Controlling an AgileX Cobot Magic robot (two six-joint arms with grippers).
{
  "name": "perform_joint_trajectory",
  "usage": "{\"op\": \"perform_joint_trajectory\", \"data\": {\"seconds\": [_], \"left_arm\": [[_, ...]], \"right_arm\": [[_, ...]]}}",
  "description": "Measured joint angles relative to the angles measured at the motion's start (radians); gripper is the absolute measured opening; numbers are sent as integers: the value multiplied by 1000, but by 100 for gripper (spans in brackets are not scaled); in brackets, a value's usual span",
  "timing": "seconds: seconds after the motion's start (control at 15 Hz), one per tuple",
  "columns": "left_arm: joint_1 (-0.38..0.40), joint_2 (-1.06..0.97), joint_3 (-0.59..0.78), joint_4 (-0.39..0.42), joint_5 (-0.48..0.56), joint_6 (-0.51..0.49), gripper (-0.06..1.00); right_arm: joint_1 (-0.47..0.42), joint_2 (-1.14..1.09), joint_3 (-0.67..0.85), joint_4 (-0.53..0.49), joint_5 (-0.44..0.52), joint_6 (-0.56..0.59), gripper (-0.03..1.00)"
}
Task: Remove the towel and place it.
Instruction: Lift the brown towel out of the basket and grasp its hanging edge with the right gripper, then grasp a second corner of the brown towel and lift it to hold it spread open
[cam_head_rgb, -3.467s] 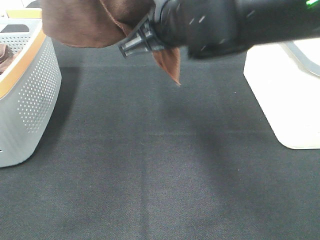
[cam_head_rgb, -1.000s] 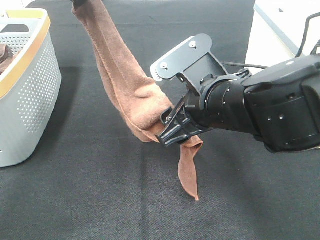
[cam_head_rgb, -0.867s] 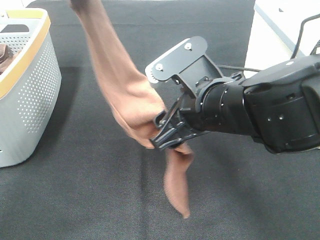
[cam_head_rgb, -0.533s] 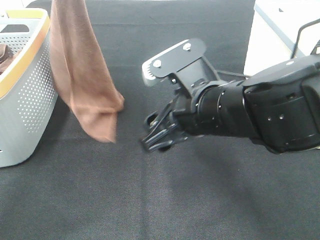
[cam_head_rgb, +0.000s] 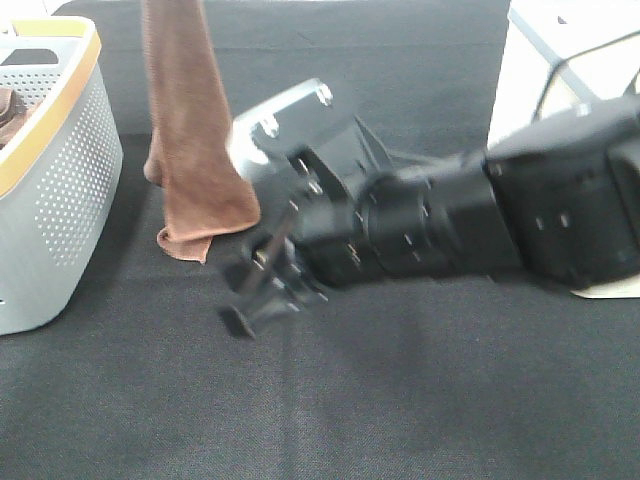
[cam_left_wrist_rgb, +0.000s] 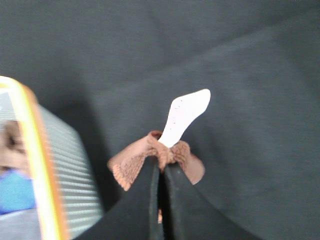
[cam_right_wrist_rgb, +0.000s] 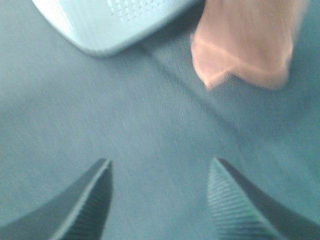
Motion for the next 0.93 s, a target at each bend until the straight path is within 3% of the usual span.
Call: {"op": "perform_joint_trajectory", "data": {"seconds": [0.13,0.53,0.93], "left_arm": [[0,0,-1,-82,-19,0,0],[0,0,-9,-284,-76,-1,0],[0,-32,-14,-334,-81,-1,0]], "right_arm": [[0,0,-59,-11,76,-1,52],[0,23,-144,-18,96,-101,52],[0,140,-211,-19,118,-152,52]]}}
